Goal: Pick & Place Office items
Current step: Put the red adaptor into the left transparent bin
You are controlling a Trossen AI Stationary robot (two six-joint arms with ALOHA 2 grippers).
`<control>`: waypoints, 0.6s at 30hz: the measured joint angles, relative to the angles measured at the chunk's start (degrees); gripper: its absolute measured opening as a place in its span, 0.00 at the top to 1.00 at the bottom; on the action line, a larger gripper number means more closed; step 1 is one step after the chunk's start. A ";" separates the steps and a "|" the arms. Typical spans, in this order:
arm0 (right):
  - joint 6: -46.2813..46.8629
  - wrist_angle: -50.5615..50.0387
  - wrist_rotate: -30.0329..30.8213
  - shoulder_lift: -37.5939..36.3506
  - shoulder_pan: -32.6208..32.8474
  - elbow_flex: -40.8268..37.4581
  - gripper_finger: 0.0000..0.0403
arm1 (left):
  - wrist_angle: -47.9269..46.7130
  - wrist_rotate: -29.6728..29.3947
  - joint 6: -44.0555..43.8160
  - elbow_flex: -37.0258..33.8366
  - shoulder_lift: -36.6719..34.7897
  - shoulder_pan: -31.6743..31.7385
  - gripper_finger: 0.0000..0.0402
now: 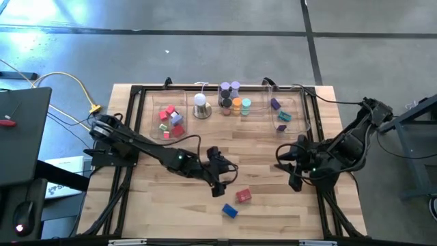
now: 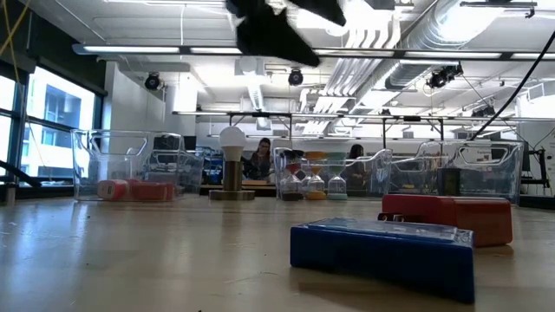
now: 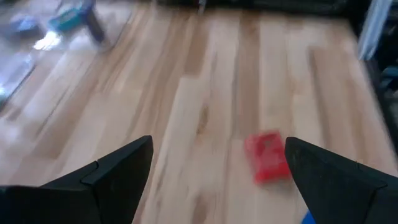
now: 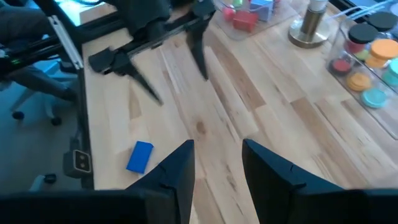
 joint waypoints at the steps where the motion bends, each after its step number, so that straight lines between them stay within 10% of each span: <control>1: 0.55 -0.47 0.18 0.00 0.00 0.00 0.70 | 2.18 0.06 0.04 0.13 0.83 0.00 0.11; 18: 2.19 -1.02 0.60 0.00 0.26 0.02 0.70 | 3.63 5.37 -4.13 0.03 4.38 -0.80 0.11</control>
